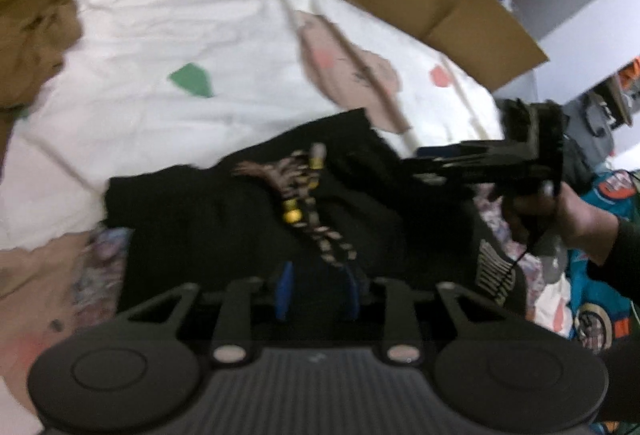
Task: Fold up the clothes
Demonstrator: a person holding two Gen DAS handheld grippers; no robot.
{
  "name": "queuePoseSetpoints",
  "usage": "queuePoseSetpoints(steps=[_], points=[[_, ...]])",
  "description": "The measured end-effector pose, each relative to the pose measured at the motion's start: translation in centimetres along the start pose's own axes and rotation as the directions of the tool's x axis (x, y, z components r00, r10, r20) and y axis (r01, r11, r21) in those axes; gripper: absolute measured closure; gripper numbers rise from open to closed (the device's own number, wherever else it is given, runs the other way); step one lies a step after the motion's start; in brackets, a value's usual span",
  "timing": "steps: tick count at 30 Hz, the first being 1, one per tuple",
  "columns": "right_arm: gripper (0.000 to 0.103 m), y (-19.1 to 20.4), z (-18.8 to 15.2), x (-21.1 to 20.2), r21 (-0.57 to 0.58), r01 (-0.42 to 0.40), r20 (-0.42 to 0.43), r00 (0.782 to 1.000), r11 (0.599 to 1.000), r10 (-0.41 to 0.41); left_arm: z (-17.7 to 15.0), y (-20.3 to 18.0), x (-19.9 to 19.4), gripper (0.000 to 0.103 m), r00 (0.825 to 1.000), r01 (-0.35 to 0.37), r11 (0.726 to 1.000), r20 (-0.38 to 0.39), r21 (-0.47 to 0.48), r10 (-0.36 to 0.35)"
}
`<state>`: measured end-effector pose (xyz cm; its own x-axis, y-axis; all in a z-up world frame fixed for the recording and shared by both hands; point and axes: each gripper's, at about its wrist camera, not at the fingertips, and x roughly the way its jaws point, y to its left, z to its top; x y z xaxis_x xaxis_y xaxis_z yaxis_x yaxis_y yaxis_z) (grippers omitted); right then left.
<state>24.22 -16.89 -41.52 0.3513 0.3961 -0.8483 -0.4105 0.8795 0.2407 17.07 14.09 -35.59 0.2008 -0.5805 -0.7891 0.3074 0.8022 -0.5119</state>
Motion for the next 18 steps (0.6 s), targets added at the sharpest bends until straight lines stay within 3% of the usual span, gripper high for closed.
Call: queuePoseSetpoints(steps=[7, 10, 18], points=[[0.042, -0.6, 1.7, -0.1, -0.014, 0.019, 0.019, 1.0, 1.0, -0.019, 0.8, 3.6, -1.3, 0.074, 0.989, -0.14, 0.99, 0.036, -0.027, 0.141], [0.042, -0.7, 2.4, 0.4, -0.038, 0.041, 0.02, 0.999, 0.998, -0.04, 1.0, 5.9, -1.9, 0.074, 0.982, -0.167, 0.981, 0.068, -0.095, 0.174], [0.042, -0.2, 4.1, 1.8, -0.088, 0.047, 0.007, 0.999, 0.995, -0.047, 1.1, 10.0, -1.4, 0.075, 0.939, -0.324, 0.932, 0.066, -0.164, 0.338]])
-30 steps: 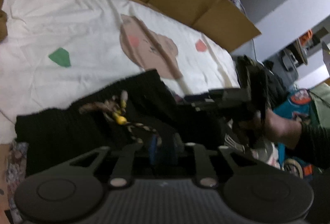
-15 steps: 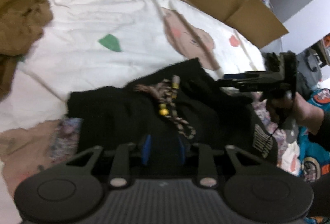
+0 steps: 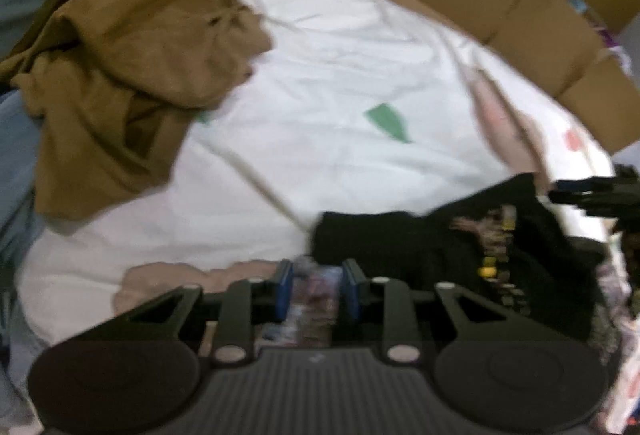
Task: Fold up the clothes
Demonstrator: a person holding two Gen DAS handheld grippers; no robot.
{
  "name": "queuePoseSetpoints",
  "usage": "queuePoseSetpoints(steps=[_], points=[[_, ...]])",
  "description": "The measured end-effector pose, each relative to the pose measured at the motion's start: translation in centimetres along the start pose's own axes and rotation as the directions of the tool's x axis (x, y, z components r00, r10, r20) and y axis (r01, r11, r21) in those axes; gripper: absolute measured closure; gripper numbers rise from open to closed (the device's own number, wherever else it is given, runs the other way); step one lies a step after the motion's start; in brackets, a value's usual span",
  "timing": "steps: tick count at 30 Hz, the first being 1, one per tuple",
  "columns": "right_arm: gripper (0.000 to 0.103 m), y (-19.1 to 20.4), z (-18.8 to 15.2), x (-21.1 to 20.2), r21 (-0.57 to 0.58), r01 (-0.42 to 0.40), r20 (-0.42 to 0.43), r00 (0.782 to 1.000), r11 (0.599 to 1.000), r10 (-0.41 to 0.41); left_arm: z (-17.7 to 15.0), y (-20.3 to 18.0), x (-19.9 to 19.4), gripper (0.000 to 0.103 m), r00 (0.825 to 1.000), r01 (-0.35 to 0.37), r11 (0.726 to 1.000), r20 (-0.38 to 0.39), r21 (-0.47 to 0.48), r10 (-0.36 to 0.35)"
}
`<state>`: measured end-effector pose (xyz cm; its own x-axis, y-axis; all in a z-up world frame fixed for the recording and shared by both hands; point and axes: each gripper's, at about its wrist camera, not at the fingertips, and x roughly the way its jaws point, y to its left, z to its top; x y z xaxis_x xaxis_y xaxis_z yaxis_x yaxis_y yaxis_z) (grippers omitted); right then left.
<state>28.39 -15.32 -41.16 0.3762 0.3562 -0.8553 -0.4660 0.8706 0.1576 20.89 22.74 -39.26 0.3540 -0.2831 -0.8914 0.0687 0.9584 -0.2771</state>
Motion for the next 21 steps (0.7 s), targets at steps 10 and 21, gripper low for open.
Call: queuePoseSetpoints(steps=[10, 21], points=[[0.042, 0.0, -0.4, 0.9, 0.007, 0.006, -0.017, 1.0, 1.0, -0.006, -0.4, 0.8, 3.3, 0.075, 0.995, -0.088, 0.994, -0.037, 0.061, 0.09], [0.042, 1.2, -0.9, 1.3, -0.029, -0.002, -0.018, 1.0, 1.0, 0.001, -1.5, -0.9, 4.8, 0.067, 0.99, -0.113, 0.979, -0.062, 0.171, 0.125]])
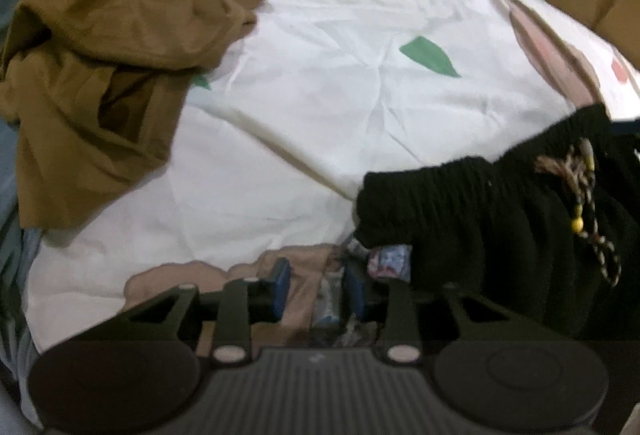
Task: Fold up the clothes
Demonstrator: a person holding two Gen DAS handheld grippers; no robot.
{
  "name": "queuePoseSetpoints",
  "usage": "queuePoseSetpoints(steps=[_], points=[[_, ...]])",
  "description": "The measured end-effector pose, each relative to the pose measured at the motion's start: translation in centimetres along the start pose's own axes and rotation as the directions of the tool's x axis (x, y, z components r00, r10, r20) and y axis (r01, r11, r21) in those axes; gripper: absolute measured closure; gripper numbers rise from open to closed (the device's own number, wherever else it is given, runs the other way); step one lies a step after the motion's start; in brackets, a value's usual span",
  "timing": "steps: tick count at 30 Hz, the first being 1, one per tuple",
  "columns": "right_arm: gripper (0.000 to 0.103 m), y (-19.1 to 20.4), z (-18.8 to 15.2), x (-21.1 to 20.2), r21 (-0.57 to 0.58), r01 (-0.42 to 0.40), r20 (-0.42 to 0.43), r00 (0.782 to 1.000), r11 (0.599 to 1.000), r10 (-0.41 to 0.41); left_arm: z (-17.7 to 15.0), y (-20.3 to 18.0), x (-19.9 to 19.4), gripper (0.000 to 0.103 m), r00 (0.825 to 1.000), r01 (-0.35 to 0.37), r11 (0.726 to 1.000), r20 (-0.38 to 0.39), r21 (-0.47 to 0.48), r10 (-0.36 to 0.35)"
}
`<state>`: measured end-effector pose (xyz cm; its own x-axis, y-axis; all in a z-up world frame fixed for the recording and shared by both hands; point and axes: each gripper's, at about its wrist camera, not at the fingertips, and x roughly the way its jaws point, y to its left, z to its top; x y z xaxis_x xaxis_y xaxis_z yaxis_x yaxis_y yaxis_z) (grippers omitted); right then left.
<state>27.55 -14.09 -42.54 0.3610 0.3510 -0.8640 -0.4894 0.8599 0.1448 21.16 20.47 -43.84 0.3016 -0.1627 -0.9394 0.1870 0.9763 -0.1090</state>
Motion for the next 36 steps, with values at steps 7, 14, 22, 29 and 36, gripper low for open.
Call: queuePoseSetpoints(steps=[7, 14, 22, 29, 36], points=[[0.042, 1.2, -0.1, -0.7, -0.062, -0.05, 0.015, 0.999, 0.997, 0.052, 0.3, -1.0, -0.3, 0.067, 0.997, 0.072, 0.997, 0.011, 0.027, -0.072], [0.042, 2.5, -0.2, -1.8, -0.132, -0.131, 0.03, 0.99, 0.983, 0.136, 0.4, -1.2, 0.1, 0.067, 0.993, 0.115, 0.993, 0.005, 0.022, -0.116], [0.044, 3.8, -1.0, -2.2, -0.193, -0.25, -0.028, 0.968, 0.949, 0.25, 0.0, -1.8, 0.3, 0.067, 0.992, 0.124, 0.992, -0.001, 0.024, -0.124], [0.06, 4.7, -1.6, -1.6, -0.216, -0.298, -0.073, 0.955, 0.93, 0.289, 0.0, -1.7, 0.7, 0.067, 0.99, 0.143, 0.99, 0.0, 0.004, -0.143], [0.064, 5.3, -2.2, -0.9, -0.231, -0.333, -0.134, 0.942, 0.914, 0.309, -0.2, -1.6, 0.9, 0.062, 0.987, 0.161, 0.987, 0.029, -0.019, -0.161]])
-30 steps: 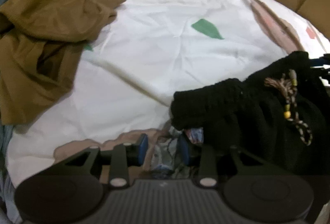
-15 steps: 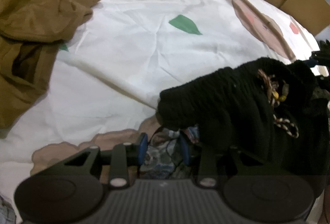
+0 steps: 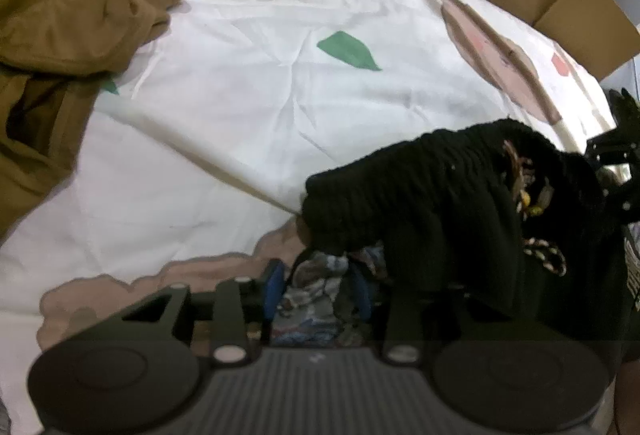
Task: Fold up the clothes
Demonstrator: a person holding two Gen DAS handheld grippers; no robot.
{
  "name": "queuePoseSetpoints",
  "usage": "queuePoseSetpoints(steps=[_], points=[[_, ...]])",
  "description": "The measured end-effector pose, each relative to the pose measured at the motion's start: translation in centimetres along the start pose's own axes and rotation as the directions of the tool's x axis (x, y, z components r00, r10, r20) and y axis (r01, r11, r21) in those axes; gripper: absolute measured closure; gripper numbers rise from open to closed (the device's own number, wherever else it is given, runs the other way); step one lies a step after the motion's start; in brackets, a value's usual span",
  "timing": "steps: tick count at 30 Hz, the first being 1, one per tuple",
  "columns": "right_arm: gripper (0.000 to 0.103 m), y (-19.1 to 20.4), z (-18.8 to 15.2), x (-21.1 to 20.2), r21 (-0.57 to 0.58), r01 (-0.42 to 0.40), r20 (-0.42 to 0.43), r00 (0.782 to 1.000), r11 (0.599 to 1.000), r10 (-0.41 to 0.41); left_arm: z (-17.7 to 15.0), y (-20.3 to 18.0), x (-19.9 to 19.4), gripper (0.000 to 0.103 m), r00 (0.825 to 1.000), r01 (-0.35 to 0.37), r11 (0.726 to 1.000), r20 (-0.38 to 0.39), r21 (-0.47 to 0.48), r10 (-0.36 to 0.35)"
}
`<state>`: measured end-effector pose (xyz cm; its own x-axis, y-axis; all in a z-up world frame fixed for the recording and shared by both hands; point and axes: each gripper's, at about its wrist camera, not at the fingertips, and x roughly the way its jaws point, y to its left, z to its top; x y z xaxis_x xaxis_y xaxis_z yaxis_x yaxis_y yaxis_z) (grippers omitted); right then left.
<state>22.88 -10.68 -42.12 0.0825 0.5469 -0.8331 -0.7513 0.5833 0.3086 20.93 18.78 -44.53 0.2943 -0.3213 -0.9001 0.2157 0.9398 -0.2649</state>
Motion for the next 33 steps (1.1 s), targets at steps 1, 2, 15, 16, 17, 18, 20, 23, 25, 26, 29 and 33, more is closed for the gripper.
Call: queuePoseSetpoints(steps=[1, 2, 15, 16, 17, 18, 20, 23, 25, 26, 29, 33], points=[[0.07, 0.1, -0.1, 0.1, -0.004, -0.006, -0.007, 1.0, 1.0, 0.006, 0.0, -0.1, 0.0, 0.062, 1.0, -0.002, 1.0, 0.003, 0.007, 0.002], [0.074, 0.3, -0.2, 0.1, -0.022, -0.001, -0.008, 1.0, 1.0, 0.001, -0.1, -0.2, 0.0, 0.064, 1.0, -0.004, 1.0, 0.005, 0.016, 0.004], [0.101, -1.1, -0.3, -5.7, -0.01, 0.22, 0.116, 0.969, 0.975, -0.217, 0.4, -0.7, -3.8, 0.097, 0.99, -0.094, 0.995, 0.107, 0.035, 0.089], [0.101, -1.4, -0.3, -6.1, 0.004, 0.239, 0.121, 0.964, 0.971, -0.237, 0.6, -0.7, -4.2, 0.098, 0.987, -0.11, 0.993, 0.119, 0.041, 0.105], [0.101, -1.7, -0.2, -6.3, 0.014, 0.259, 0.125, 0.958, 0.966, -0.258, 0.9, -0.7, -4.5, 0.098, 0.985, -0.125, 0.991, 0.13, 0.048, 0.117], [0.102, -1.9, -0.2, -6.5, 0.025, 0.277, 0.128, 0.952, 0.96, -0.278, 1.2, -0.9, -4.7, 0.098, 0.981, -0.138, 0.989, 0.143, 0.06, 0.128], [0.102, -2.5, -0.2, -6.9, 0.048, 0.314, 0.135, 0.939, 0.948, -0.317, 1.9, -1.3, -5.1, 0.098, 0.974, -0.165, 0.982, 0.17, 0.088, 0.148], [0.103, -3.2, -0.2, -7.4, 0.069, 0.377, 0.14, 0.913, 0.924, -0.383, 3.3, -2.2, -5.0, 0.099, 0.96, -0.212, 0.97, 0.213, 0.119, 0.183], [0.103, -3.7, -0.1, -7.7, 0.089, 0.413, 0.142, 0.895, 0.906, -0.422, 4.2, -2.6, -4.9, 0.099, 0.953, -0.223, 0.967, 0.236, 0.119, 0.191], [0.103, -4.1, 0.0, -7.9, 0.102, 0.427, 0.144, 0.887, 0.899, -0.438, 4.6, -2.8, -4.8, 0.099, 0.949, -0.229, 0.966, 0.248, 0.122, 0.194], [0.103, -4.8, 0.4, -8.4, 0.125, 0.475, 0.152, 0.858, 0.871, -0.49, 6.1, -3.6, -4.6, 0.099, 0.937, -0.248, 0.959, 0.288, 0.14, 0.2], [0.103, -6.0, 1.0, -9.4, 0.159, 0.529, 0.16, 0.819, 0.834, -0.55, 8.3, -4.3, -4.7, 0.099, 0.92, -0.263, 0.953, 0.337, 0.153, 0.2]])
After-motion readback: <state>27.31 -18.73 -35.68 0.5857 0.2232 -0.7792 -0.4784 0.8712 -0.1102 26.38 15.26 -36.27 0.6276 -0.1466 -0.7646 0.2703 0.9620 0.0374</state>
